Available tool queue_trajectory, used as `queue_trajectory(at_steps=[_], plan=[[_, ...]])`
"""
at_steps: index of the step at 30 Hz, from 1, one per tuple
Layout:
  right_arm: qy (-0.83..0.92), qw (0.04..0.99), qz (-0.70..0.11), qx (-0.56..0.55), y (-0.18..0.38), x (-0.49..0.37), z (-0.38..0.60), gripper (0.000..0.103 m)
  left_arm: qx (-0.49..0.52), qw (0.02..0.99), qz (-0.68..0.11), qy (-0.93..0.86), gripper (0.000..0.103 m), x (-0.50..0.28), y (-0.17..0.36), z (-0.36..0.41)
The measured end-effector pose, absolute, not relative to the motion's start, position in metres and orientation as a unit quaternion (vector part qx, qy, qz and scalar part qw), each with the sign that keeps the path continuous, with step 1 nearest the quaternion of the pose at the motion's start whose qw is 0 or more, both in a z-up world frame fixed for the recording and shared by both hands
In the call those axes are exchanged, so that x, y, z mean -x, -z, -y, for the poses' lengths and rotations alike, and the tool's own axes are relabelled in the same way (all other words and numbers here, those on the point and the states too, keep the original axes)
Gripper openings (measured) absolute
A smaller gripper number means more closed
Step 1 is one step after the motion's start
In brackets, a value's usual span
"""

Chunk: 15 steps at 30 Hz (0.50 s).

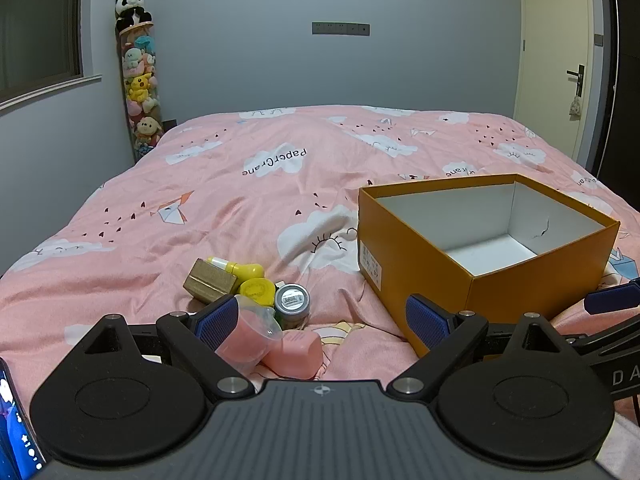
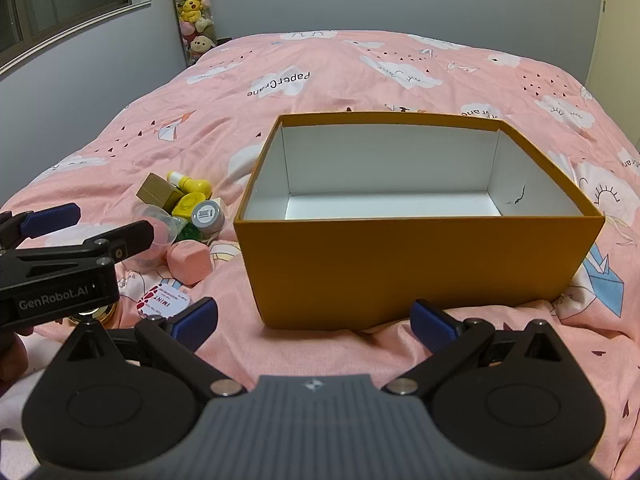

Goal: Organize rigid objects

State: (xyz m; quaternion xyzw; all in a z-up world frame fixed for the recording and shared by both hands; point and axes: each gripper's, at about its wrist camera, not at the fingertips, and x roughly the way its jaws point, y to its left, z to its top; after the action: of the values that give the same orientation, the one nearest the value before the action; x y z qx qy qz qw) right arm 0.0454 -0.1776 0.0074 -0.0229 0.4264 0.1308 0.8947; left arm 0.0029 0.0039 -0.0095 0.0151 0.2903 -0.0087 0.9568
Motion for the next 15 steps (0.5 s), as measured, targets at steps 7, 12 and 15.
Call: queue_trajectory(at_steps=[7, 12, 15], plan=[[-0.132, 0.894, -0.429, 0.02, -0.0069, -0.0458, 0.1777, 0.1, -0.015, 0.956, -0.291, 0.008, 0.103, -0.0018, 0.0106, -0.004], [-0.132, 0.893, -0.429, 0.02, -0.0068, -0.0459, 0.1779, 0.1, -0.014, 0.956, -0.292, 0.009, 0.103, -0.0007, 0.0121, -0.0046], [-0.132, 0.893, -0.429, 0.021, -0.0067, -0.0458, 0.1778, 0.1, -0.014, 0.956, -0.292, 0.008, 0.103, 0.0, 0.0131, -0.0048]])
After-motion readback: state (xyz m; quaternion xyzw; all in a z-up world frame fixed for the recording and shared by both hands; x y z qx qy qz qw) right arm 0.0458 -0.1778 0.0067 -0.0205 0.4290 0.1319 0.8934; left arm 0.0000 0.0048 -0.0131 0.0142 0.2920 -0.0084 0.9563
